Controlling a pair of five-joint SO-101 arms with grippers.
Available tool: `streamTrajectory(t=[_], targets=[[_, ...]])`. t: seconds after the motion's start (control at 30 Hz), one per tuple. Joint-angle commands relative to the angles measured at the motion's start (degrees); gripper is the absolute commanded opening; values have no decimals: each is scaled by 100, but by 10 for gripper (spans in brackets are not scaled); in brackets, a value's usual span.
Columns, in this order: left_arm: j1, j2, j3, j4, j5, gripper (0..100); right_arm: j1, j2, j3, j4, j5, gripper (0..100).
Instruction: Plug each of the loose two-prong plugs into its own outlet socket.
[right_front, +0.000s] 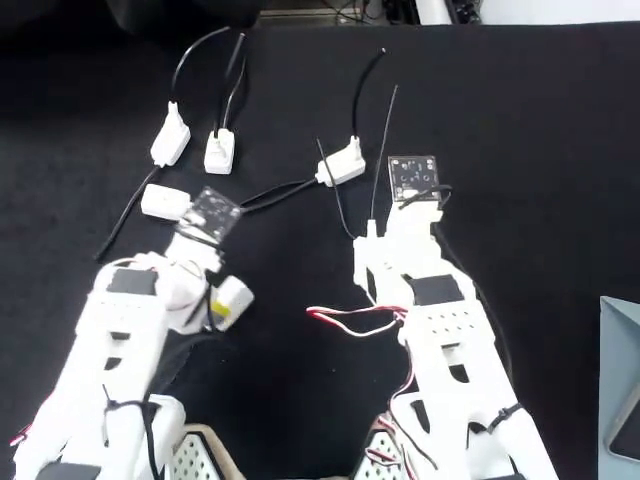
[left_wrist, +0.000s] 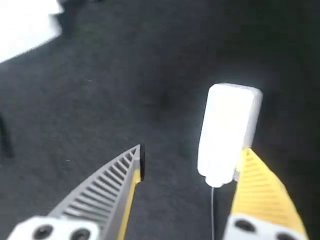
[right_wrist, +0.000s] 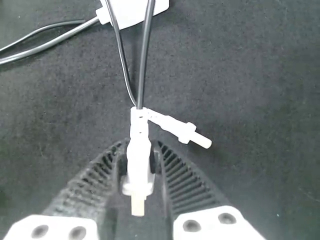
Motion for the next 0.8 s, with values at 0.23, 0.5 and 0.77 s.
streamTrajectory(t=[0.23,0.5,0.77], targets=[[-866,686,-1244,255,-229,300,35,-127,-57,-105,-35,12],[92,-756,-2308,2338,756,299,-624,-462,-154,299,-9,12],[207,-2514,-1455,2119,2180,299,-1486,-2053,-840,1846,70,12]])
